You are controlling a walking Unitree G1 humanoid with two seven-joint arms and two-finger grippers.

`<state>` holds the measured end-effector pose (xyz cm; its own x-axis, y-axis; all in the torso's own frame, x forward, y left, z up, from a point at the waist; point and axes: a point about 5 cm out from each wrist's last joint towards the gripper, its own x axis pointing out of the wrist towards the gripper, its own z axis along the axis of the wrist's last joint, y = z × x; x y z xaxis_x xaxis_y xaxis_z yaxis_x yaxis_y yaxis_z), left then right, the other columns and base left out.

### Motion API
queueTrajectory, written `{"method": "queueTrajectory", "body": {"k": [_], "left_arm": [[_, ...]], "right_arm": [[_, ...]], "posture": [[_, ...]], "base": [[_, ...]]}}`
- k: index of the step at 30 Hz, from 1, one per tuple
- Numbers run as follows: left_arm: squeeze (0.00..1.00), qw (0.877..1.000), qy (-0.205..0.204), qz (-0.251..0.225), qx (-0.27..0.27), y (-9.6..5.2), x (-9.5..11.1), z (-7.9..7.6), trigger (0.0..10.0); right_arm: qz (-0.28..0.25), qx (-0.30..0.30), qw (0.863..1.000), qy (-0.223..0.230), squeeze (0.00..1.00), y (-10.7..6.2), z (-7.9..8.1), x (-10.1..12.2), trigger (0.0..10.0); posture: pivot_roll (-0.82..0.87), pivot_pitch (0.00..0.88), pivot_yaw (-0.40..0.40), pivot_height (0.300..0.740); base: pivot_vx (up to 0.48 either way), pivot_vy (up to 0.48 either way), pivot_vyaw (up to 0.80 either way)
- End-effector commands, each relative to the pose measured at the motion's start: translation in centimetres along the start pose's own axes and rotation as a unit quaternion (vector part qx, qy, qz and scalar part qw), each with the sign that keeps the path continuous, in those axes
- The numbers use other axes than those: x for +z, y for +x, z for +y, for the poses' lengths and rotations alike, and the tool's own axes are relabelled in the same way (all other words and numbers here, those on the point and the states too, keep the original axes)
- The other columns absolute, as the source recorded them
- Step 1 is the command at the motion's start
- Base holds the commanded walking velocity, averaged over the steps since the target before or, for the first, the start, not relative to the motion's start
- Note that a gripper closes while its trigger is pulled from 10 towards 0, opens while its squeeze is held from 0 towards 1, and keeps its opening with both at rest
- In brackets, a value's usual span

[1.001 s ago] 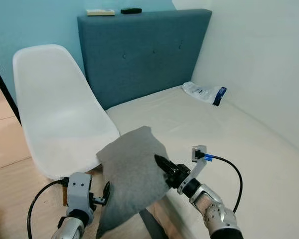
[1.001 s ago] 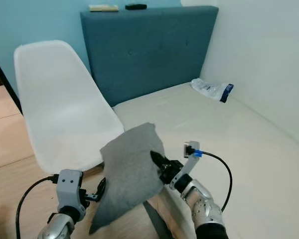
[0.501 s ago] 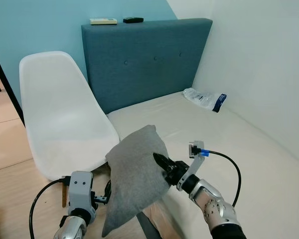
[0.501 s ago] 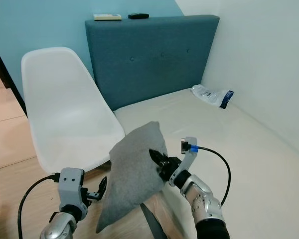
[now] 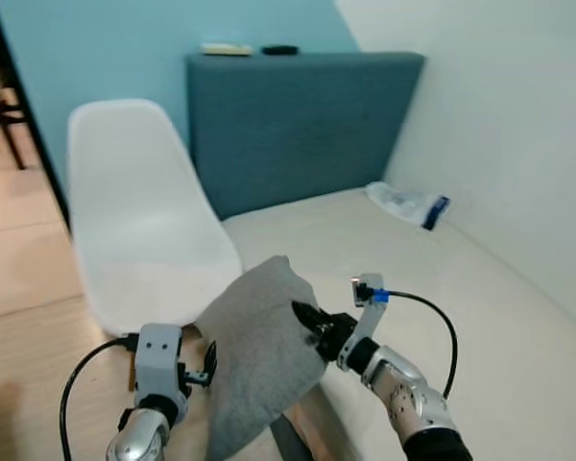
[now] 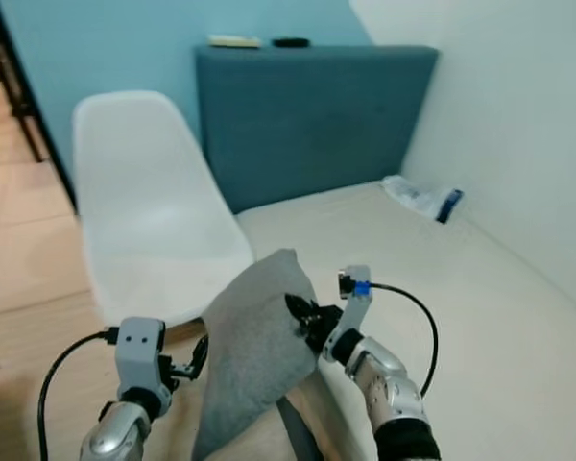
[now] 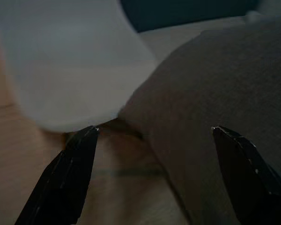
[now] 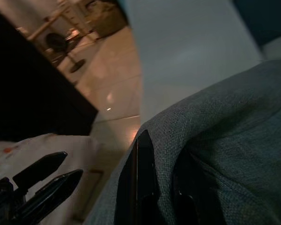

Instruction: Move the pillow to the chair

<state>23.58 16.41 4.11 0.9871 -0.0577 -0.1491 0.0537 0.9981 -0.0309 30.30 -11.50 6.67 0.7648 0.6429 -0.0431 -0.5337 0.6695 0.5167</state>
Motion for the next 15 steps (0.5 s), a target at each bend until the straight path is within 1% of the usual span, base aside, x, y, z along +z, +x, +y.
{"method": "queueTrajectory", "body": {"k": [1,8,12,15], "left_arm": [[0.0,1.0,0.003,0.008,-0.003,-0.01,-0.25,-0.22,10.0],[0.0,1.0,0.005,0.005,-0.013,0.21,-0.13,-0.42,10.0],[0.0,1.0,0.006,0.002,-0.017,0.33,0.04,-0.53,10.0],[0.0,1.0,0.006,0.0,-0.019,0.28,0.05,-0.58,10.0]], "right_arm": [[-0.038,0.012,0.999,-0.023,0.0,0.42,0.22,1.7,10.0],[-0.048,0.003,0.999,-0.024,0.0,0.37,0.0,1.84,10.0],[-0.053,-0.017,0.998,-0.029,0.0,0.47,-0.34,1.99,10.0],[-0.061,-0.023,0.997,-0.029,0.0,0.44,-0.5,2.17,10.0]], "posture": [[0.15,0.001,-0.119,0.74],[0.14,0.0,-0.114,0.74],[0.14,0.0,-0.111,0.74],[0.14,0.0,-0.109,0.74]], "base": [[0.0,0.0,0.76],[0.0,0.0,0.74],[0.0,0.0,0.0],[0.269,0.0,0.0]]}}
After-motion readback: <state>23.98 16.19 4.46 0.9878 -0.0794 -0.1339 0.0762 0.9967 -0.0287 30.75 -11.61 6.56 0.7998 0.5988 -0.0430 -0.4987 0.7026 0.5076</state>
